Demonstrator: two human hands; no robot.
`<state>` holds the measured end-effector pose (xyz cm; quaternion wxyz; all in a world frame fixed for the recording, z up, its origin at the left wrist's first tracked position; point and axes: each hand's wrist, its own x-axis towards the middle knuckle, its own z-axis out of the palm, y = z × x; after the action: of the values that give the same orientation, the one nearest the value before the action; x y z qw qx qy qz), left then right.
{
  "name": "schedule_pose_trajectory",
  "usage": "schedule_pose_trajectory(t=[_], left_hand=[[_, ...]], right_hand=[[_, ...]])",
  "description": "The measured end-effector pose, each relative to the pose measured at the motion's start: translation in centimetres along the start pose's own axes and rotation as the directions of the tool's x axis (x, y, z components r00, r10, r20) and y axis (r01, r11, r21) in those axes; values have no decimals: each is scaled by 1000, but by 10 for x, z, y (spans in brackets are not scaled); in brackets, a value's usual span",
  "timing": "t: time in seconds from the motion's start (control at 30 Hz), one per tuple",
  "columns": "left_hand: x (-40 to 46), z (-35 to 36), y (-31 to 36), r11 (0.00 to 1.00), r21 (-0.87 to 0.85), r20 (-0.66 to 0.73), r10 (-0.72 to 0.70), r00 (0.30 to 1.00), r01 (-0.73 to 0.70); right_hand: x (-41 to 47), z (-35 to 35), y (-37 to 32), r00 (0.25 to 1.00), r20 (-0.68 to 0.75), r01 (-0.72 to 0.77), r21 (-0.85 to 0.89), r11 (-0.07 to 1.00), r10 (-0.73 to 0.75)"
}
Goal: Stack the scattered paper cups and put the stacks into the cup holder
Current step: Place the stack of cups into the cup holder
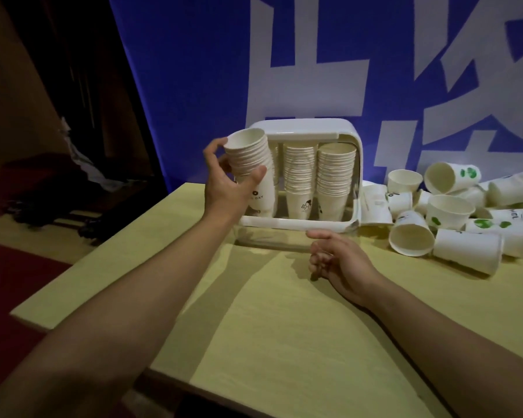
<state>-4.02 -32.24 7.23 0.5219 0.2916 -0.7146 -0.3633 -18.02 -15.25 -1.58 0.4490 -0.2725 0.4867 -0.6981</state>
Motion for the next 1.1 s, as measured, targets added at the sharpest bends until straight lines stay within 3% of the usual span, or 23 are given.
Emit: schedule_pose_trajectory(t=[0.23,0.53,0.93,1.03,1.1], left_hand=[[-3,24,-36,963,249,105,-129,986,100],[-3,34,-42,885,439,102,-223,969,157],[-2,29,-40,882,446,165,-247,955,151],[-5,28,-35,892,428,87,-204,975,148],[-11,29,-24,932,348,-36,-96,995,103]], right_hand=[[4,-1,0,1000,25,-18,15,1000,17],[3,-2,-1,999,24,-32,12,999,32],[0,-2,-1,1000,26,-11,-7,1000,11],[-2,-1,-2,1000,9,-4,-11,1000,4],[-7,1,-4,1000,-10,1,-20,1000,-1]])
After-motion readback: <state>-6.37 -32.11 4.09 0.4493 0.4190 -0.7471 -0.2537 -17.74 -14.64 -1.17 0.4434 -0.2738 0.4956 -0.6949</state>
